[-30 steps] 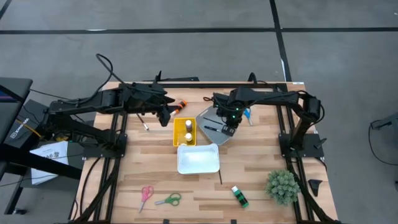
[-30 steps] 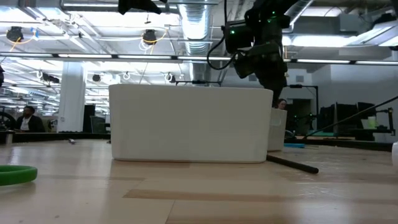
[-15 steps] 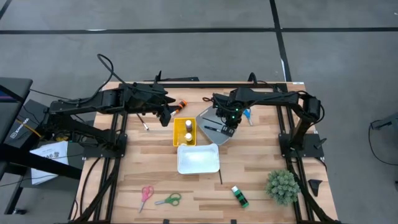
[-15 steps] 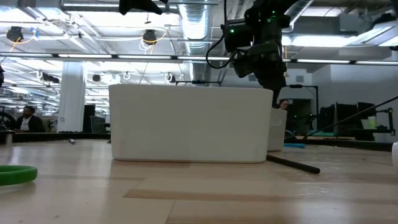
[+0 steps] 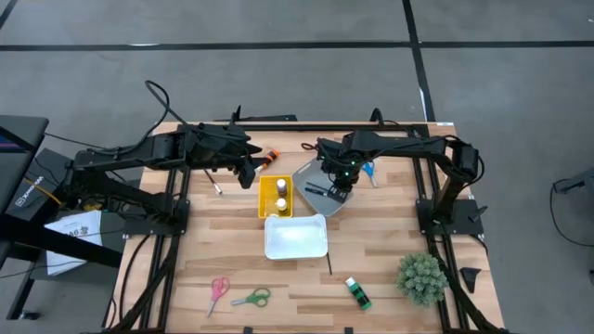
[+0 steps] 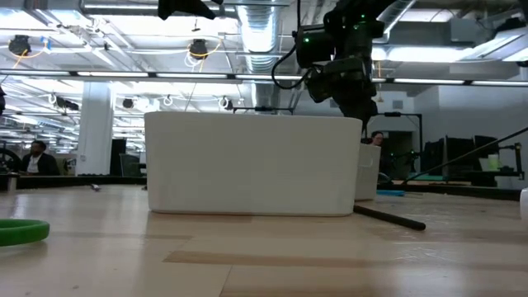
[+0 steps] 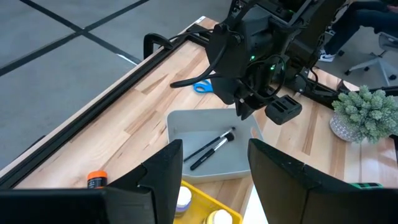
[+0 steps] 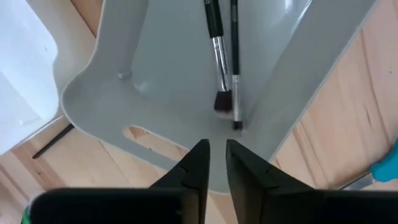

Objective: Pick & Place Paint Supplies
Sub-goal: Put the eye groomer brush into the gray bin

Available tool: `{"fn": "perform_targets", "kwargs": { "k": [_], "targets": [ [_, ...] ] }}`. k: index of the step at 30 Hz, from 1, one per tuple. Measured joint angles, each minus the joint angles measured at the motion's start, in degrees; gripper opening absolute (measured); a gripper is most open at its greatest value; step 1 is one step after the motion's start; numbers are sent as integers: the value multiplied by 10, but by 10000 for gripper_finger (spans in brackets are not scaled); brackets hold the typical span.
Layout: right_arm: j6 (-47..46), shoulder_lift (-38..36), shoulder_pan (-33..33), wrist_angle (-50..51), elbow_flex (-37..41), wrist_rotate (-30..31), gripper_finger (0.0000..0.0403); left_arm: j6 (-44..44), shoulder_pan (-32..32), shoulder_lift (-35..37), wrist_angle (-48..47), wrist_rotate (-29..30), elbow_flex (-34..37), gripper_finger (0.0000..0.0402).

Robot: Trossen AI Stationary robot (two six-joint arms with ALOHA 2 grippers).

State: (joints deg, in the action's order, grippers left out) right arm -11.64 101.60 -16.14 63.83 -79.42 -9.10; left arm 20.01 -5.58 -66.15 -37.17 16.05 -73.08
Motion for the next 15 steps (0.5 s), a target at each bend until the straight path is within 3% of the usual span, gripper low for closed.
{"fn": "perform_targets", "kwargs": {
  "k": [15],
  "targets": [
    [-11,0,0,-20,0,1,62,0,0,0,-1,0,0,177]
  ]
}}
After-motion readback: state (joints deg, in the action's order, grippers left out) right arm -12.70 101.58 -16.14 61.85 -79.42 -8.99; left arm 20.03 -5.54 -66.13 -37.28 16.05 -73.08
